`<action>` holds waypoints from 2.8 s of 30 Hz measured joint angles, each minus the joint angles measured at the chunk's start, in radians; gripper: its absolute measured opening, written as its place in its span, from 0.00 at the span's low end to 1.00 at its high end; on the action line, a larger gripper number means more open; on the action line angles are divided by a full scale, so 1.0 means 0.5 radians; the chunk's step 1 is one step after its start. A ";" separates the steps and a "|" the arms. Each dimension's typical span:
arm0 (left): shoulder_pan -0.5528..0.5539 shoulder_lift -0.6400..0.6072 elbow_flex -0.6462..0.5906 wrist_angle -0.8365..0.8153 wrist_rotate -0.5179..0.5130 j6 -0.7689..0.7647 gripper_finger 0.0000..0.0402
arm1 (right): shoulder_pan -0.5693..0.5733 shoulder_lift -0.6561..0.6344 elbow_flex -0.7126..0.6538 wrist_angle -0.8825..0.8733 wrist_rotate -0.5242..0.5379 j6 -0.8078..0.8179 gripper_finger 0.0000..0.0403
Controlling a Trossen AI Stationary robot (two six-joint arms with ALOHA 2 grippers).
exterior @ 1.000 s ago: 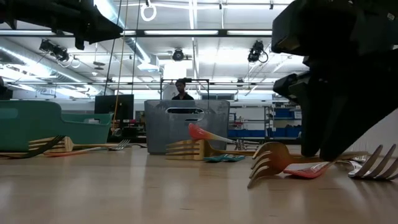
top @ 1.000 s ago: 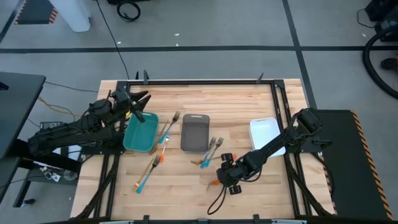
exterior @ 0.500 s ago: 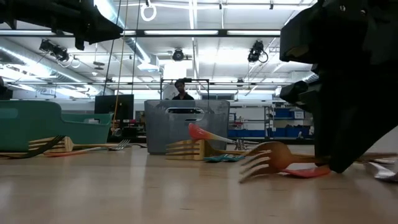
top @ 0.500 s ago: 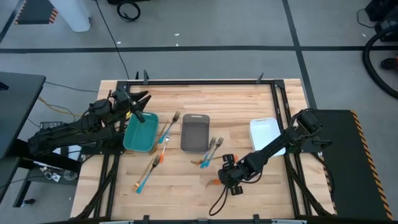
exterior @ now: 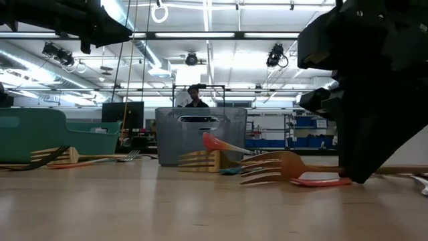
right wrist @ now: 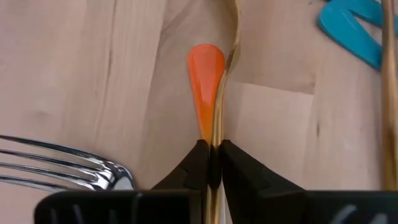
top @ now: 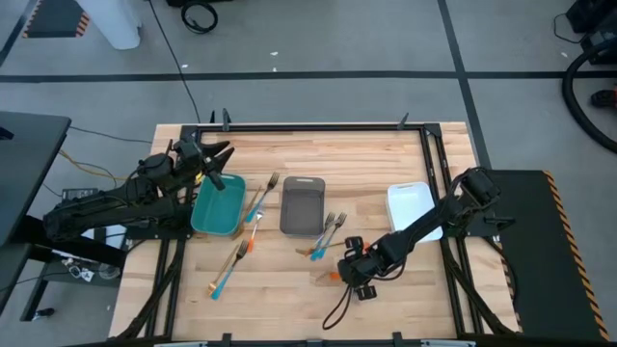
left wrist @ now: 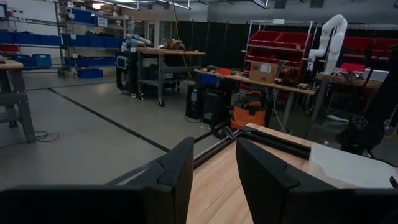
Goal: Sort silverware by color (type)
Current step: Put the gold fork into the white bin
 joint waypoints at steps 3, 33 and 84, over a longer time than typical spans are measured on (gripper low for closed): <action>0.000 0.000 -0.001 0.000 0.000 -0.004 0.32 | -0.016 -0.037 0.000 -0.032 -0.004 -0.025 0.11; 0.001 0.001 -0.001 -0.025 0.000 0.047 0.32 | -0.233 -0.106 0.292 -0.086 -0.089 -0.229 0.11; 0.001 0.144 0.151 -0.437 0.106 -0.006 0.32 | -0.487 -0.964 0.212 -1.575 0.537 0.762 0.11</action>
